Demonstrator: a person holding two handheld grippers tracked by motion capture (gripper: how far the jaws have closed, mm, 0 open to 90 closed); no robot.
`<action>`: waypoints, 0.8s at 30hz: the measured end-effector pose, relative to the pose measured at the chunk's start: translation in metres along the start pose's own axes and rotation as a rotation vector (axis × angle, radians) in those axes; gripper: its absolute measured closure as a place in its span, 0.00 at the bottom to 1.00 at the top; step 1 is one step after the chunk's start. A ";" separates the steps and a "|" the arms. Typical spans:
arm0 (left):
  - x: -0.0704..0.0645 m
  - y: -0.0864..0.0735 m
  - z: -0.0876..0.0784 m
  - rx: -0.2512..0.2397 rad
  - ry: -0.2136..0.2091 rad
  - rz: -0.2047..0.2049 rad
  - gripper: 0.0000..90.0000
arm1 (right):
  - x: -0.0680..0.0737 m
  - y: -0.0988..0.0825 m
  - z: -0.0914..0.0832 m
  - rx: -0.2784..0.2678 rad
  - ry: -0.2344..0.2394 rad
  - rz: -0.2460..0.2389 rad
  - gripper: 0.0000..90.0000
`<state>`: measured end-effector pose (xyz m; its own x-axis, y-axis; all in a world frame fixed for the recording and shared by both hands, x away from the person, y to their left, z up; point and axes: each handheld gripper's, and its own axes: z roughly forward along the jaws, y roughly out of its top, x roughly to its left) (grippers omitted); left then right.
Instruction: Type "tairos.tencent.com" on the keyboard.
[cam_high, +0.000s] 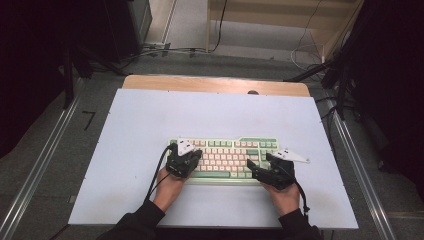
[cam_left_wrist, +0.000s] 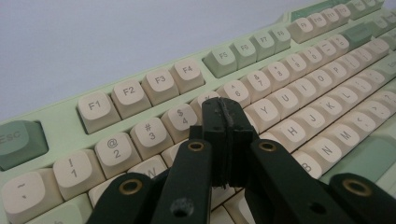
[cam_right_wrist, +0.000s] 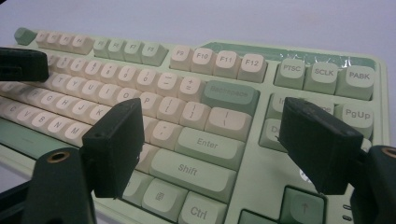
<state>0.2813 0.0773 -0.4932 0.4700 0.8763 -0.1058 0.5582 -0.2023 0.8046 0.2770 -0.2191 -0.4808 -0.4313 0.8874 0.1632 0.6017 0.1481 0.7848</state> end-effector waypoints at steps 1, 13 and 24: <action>0.000 0.000 0.000 0.000 0.001 0.000 1.00 | 0.000 0.000 0.000 0.000 0.000 -0.001 0.23; -0.001 0.000 0.000 0.008 0.000 0.002 1.00 | 0.000 0.000 0.000 0.002 -0.002 0.001 0.23; -0.001 0.002 -0.005 -0.034 -0.016 -0.020 1.00 | 0.000 0.000 0.000 0.000 -0.004 -0.001 0.23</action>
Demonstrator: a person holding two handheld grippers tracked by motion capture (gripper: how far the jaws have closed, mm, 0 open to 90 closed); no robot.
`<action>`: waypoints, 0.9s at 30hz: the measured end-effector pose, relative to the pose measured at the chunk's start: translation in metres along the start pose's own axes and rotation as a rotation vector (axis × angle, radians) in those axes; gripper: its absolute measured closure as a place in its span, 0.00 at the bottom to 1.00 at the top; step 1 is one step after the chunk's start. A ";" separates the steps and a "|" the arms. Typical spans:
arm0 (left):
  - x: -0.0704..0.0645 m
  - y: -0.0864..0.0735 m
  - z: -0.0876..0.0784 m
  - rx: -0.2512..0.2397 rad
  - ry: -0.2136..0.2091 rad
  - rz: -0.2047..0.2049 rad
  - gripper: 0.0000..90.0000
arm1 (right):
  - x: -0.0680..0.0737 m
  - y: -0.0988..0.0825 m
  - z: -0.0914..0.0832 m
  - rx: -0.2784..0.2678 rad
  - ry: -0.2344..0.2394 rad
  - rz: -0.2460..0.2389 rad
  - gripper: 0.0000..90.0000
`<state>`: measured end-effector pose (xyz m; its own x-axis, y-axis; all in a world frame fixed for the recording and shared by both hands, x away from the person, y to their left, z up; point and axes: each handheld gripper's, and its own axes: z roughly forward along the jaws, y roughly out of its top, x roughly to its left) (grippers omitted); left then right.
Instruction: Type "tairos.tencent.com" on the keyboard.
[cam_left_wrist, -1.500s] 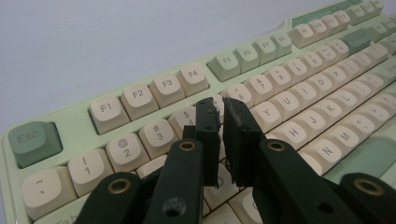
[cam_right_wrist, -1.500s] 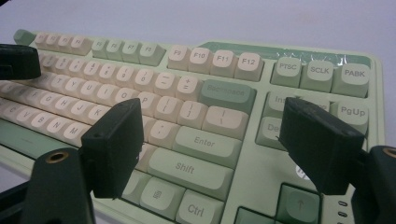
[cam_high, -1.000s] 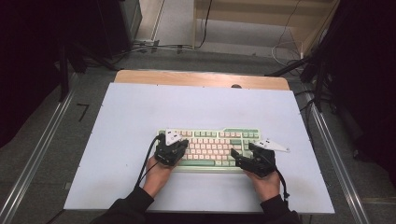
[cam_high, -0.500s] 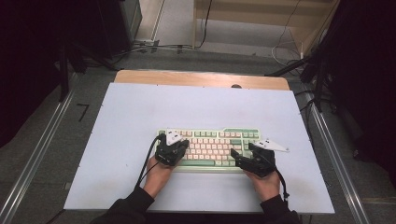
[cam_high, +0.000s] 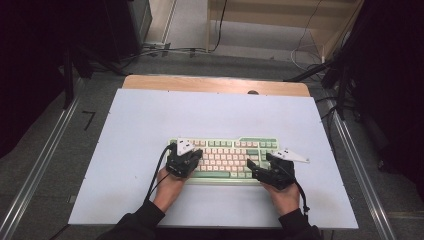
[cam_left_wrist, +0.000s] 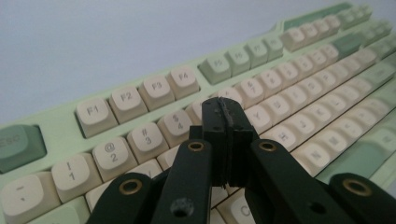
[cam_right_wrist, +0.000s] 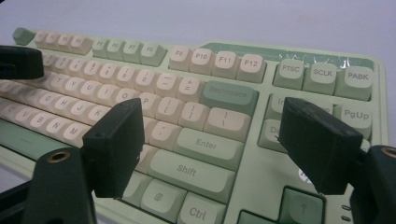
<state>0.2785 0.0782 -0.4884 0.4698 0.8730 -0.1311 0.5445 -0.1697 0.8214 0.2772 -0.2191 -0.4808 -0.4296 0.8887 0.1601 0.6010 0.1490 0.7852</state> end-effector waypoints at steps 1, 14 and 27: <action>0.000 0.000 -0.002 -0.016 -0.001 0.000 1.00 | 0.000 0.000 0.000 -0.001 0.000 0.002 0.23; 0.005 -0.002 -0.025 -0.111 -0.007 -0.032 0.49 | -0.002 0.002 0.001 -0.010 0.000 0.006 0.29; 0.013 -0.014 -0.042 -0.107 0.045 -0.057 0.48 | 0.013 0.011 0.018 0.013 0.057 -0.041 0.32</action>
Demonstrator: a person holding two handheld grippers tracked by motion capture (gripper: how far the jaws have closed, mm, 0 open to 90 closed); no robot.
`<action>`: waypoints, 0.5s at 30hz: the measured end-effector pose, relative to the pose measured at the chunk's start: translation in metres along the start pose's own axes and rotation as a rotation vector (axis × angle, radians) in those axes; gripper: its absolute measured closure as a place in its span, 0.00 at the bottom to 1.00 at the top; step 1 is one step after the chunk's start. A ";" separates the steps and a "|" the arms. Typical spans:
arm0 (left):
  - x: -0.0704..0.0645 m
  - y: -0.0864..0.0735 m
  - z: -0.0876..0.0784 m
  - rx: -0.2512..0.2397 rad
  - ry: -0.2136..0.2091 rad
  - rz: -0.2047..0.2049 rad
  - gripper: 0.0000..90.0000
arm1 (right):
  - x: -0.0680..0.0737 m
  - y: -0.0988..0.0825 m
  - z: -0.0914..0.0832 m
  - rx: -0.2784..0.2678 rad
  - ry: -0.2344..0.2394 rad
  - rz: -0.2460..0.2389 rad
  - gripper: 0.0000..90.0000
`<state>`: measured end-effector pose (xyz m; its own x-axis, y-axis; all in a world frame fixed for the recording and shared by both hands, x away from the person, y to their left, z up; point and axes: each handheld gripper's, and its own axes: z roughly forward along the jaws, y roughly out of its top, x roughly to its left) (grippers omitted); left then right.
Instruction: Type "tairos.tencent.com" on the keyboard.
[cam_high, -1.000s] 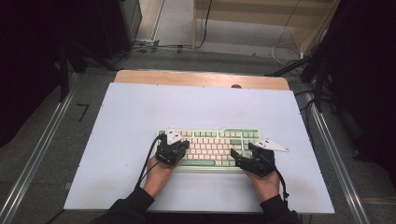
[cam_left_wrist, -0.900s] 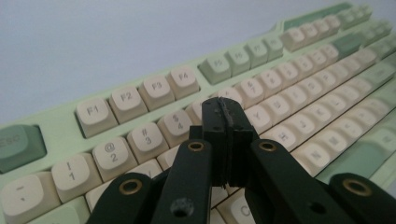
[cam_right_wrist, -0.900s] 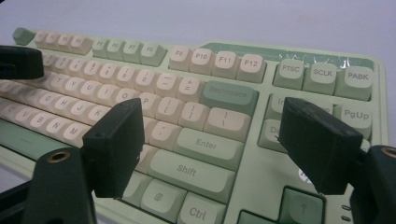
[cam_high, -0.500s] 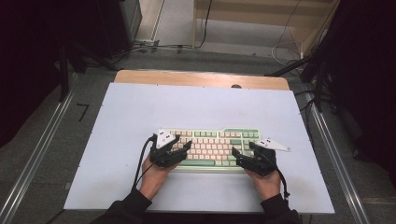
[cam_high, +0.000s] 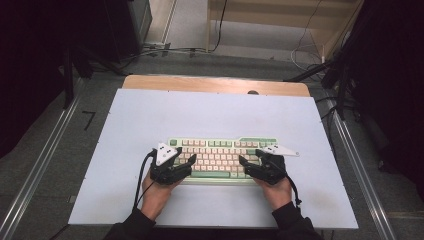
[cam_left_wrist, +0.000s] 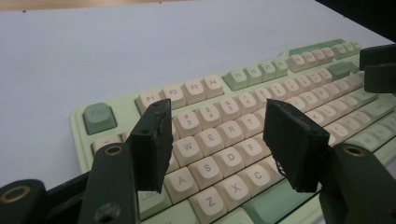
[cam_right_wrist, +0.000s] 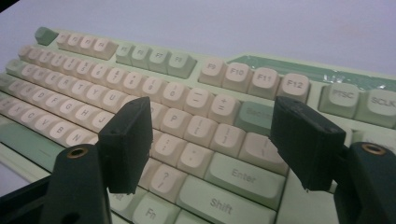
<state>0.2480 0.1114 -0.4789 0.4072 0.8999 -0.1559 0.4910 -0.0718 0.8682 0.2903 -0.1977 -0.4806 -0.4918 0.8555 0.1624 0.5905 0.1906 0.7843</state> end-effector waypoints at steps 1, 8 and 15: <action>0.001 -0.001 -0.001 0.000 0.007 -0.002 0.48 | 0.001 0.001 0.001 0.000 0.005 -0.006 0.32; 0.006 -0.005 -0.010 0.002 0.034 -0.017 0.48 | 0.010 0.006 0.009 0.007 0.037 -0.033 0.51; 0.011 -0.009 -0.017 -0.001 0.052 -0.031 0.48 | 0.018 0.009 0.020 0.021 0.059 -0.065 0.72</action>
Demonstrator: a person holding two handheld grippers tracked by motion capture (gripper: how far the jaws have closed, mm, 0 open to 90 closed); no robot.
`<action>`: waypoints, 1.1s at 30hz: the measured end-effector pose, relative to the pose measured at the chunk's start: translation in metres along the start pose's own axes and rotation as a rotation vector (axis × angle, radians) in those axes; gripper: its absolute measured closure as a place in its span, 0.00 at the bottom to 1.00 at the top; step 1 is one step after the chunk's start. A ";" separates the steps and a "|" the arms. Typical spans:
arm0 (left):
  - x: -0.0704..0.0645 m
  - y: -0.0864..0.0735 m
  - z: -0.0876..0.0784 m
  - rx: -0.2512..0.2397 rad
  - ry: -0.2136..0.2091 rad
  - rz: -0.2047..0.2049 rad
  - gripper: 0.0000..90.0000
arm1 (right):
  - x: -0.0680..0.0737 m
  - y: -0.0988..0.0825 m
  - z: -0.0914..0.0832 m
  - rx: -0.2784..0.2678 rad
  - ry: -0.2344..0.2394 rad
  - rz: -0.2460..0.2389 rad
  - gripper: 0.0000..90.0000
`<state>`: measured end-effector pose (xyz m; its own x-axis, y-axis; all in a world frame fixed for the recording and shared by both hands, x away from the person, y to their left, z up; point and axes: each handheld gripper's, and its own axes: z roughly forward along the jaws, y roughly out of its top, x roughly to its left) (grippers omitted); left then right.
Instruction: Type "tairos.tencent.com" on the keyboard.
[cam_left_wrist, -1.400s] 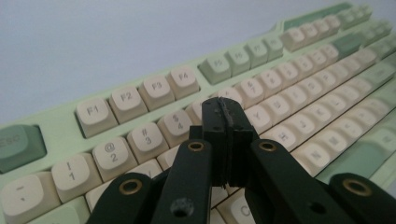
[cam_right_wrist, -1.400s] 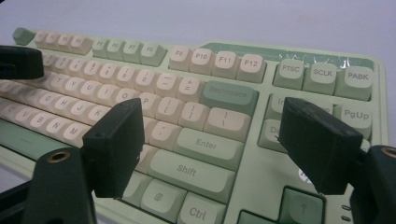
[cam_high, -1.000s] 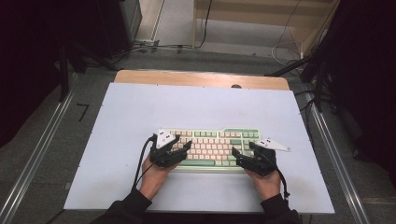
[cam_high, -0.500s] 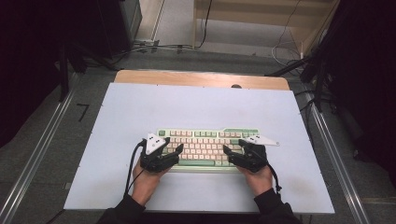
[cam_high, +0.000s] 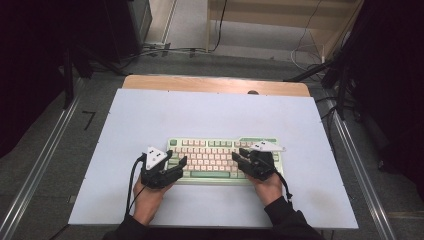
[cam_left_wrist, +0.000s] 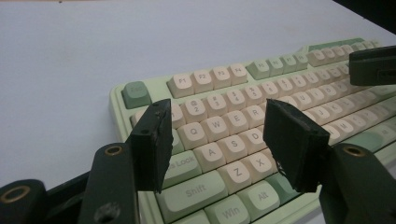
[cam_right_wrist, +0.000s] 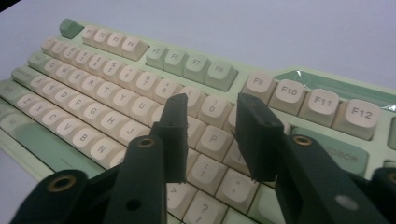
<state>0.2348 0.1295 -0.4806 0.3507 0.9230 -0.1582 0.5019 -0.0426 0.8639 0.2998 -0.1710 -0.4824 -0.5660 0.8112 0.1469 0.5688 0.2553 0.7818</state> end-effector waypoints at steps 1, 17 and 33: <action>0.001 0.000 -0.001 0.000 0.005 -0.003 0.48 | 0.000 0.000 0.001 0.003 0.005 -0.002 0.75; 0.009 -0.007 -0.013 -0.004 0.044 -0.027 0.48 | 0.010 0.007 0.016 0.034 0.038 -0.046 0.97; 0.010 -0.008 -0.016 -0.006 0.059 -0.021 0.48 | 0.011 0.007 0.020 0.053 0.025 -0.051 0.97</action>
<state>0.2217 0.1449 -0.4818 0.2932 0.9445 -0.1482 0.5035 -0.0208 0.8637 0.3093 -0.1494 -0.4869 -0.6098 0.7829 0.1232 0.5692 0.3245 0.7555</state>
